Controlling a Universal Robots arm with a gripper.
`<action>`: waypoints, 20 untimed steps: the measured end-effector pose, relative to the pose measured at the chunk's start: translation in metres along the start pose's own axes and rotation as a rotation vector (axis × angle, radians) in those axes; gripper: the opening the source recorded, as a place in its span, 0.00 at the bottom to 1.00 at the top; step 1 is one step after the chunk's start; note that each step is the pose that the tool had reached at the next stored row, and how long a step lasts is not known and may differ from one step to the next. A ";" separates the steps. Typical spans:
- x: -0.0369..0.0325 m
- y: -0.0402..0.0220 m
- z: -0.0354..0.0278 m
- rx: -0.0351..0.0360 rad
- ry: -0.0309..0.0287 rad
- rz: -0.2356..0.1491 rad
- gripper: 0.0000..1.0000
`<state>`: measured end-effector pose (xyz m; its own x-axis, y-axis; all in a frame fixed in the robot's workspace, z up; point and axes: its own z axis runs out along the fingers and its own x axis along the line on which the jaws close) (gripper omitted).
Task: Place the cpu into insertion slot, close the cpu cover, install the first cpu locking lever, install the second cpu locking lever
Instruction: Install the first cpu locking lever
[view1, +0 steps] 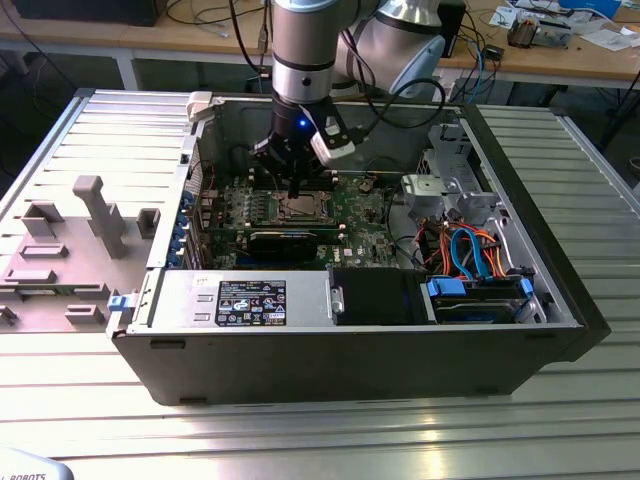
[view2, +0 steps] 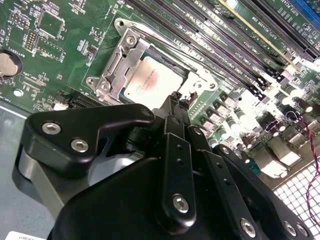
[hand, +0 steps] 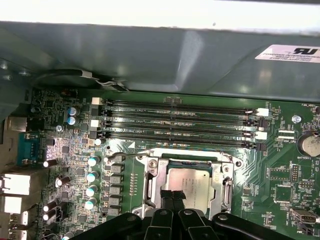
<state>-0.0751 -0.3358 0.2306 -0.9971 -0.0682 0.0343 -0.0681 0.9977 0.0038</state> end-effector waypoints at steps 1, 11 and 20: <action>0.0001 0.0000 -0.0001 0.0000 0.0000 0.000 0.11; 0.0006 0.0001 -0.0026 0.0000 -0.0001 0.000 0.11; 0.0023 0.0002 -0.0049 0.0002 -0.0001 0.000 0.11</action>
<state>-0.0773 -0.3358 0.2357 -0.9971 -0.0681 0.0342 -0.0680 0.9977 0.0037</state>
